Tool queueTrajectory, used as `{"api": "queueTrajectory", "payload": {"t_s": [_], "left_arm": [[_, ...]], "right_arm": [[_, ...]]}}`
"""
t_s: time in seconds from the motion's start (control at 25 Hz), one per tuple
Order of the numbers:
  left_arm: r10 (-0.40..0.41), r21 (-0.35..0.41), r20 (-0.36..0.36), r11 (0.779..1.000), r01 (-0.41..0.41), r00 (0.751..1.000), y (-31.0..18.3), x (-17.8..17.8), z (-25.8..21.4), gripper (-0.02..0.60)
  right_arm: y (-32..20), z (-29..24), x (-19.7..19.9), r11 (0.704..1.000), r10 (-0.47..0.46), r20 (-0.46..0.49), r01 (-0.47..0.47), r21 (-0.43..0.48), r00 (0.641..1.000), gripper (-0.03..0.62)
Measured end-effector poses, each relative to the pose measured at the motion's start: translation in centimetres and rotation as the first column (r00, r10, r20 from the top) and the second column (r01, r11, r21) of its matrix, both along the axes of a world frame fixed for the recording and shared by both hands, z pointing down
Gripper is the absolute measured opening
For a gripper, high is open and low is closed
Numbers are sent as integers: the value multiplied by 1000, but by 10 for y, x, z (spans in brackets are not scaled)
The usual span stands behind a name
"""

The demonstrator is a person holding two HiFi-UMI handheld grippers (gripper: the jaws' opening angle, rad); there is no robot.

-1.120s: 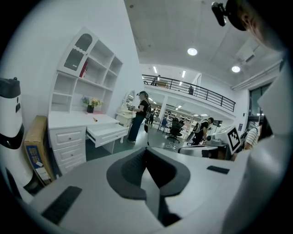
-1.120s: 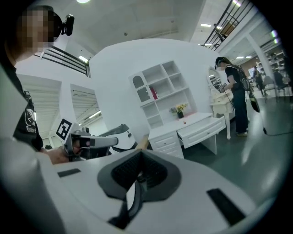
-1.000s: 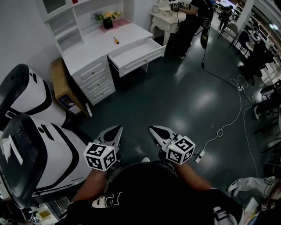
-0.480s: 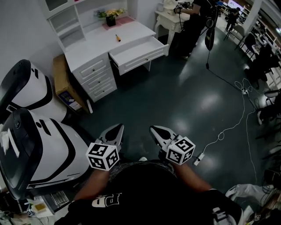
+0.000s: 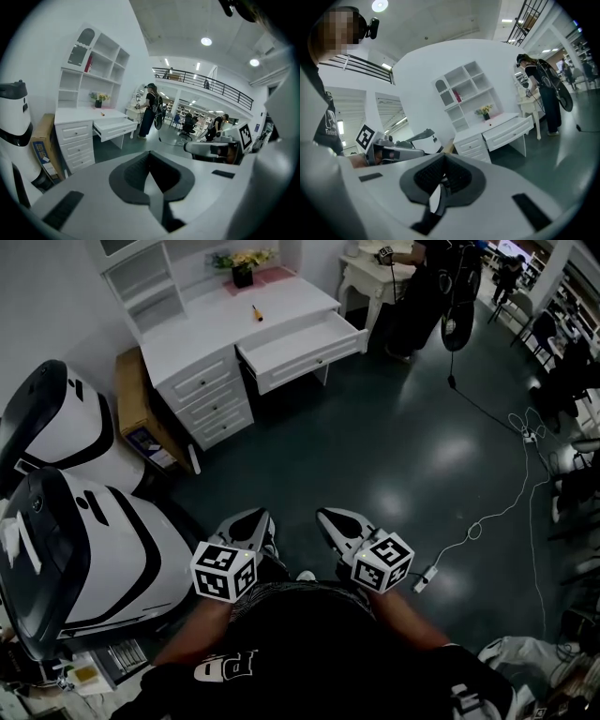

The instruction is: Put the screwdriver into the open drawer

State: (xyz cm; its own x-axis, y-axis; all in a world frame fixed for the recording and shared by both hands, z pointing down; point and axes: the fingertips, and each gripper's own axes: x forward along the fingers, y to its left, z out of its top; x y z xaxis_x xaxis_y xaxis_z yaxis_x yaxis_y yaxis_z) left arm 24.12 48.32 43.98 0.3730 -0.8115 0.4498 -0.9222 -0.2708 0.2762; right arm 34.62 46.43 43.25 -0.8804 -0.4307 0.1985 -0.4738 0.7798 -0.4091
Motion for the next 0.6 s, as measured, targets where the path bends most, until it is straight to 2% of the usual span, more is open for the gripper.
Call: {"api": "queueTrajectory", "payload": {"t_s": [0.4, 0.48, 0.6], "left_arm": [[28, 18, -48, 999, -27, 998, -67, -13, -2, 11], [38, 35, -16, 999, -37, 999, -81, -17, -5, 11], [78, 64, 76, 994, -83, 994, -98, -26, -7, 11]], "right_arm": [[-44, 5, -9, 1000, 20, -55, -20, 6, 998, 8], [-58, 7, -16, 1000, 21, -65, -22, -6, 998, 8], [-84, 6, -35, 1000, 10, -80, -12, -20, 997, 8]]}}
